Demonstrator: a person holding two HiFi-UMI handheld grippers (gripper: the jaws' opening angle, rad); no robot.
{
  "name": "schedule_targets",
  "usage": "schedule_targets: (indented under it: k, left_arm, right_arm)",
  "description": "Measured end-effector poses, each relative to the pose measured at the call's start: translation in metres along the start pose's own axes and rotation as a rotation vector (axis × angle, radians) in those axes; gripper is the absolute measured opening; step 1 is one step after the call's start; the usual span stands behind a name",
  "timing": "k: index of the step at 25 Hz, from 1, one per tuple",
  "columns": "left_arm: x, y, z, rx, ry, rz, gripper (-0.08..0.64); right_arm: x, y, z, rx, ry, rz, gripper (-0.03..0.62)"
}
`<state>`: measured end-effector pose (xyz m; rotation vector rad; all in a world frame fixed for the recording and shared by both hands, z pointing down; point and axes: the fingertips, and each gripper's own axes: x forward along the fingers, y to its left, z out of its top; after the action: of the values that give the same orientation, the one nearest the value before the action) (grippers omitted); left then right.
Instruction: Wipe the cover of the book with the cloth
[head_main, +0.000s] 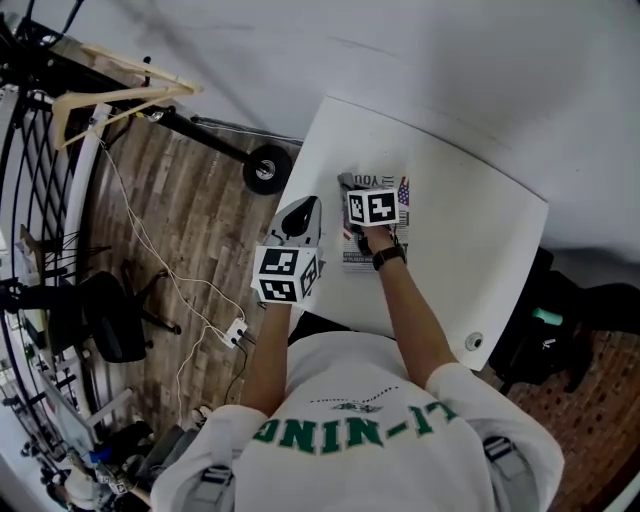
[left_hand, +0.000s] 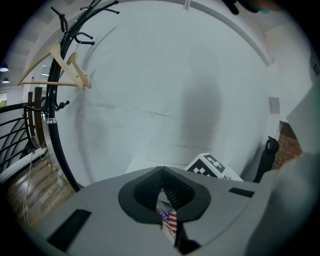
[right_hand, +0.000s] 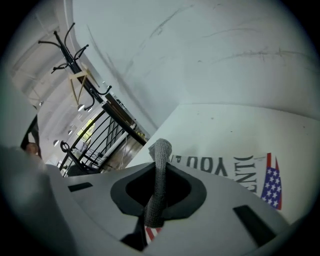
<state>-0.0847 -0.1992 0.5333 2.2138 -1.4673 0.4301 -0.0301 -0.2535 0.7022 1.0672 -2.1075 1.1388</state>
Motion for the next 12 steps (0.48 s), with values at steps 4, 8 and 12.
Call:
schedule_targets:
  k: [4,8,12]
  left_arm:
    - [-0.007,-0.003,-0.001,0.011,0.003,0.001,0.008]
    - [-0.006,-0.009,0.001,0.025,0.005,-0.012,0.008]
    - [-0.004,-0.022,0.005,0.042,-0.001,-0.040,0.008]
  right_arm:
    - [0.015,0.001,-0.014,-0.048,0.044,-0.036,0.038]
    - [0.003,-0.020,-0.013,-0.003,0.013,-0.053,0.038]
    - [-0.025,-0.064,-0.012,0.017,-0.013,-0.119,0.038]
